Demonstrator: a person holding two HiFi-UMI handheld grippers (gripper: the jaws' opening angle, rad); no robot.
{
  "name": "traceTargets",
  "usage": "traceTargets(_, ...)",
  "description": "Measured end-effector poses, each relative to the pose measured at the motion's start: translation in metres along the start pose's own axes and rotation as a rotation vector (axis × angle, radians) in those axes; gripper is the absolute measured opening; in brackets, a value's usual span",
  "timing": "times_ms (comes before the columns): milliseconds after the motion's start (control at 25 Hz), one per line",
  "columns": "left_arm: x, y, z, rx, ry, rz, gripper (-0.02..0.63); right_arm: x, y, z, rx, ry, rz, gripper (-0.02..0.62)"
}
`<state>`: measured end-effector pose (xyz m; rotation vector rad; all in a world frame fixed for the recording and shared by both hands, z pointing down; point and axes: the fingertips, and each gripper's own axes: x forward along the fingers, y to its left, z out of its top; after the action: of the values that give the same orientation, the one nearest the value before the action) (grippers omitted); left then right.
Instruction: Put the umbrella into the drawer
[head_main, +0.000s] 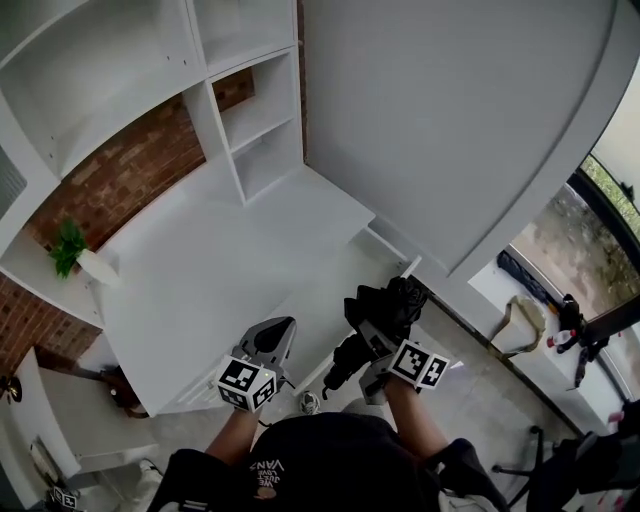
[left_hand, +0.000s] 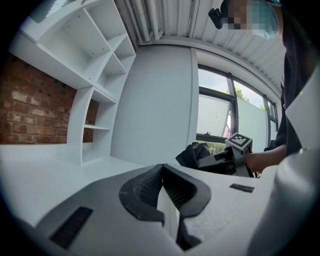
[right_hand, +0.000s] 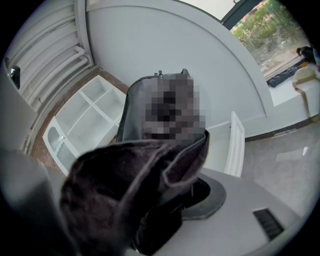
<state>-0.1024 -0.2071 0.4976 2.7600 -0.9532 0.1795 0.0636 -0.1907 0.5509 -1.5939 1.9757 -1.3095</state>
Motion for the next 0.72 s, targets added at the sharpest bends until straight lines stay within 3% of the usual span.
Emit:
traceTargets(400,0.028,0.025,-0.008,-0.015,0.033,-0.025,0.008,0.052,-0.022,-0.001,0.026,0.051,-0.055,0.238)
traceTargets(720,0.068,0.042,-0.009,-0.037,0.042,0.049,0.008,0.113,-0.063,0.022,0.054,0.132,-0.071,0.238)
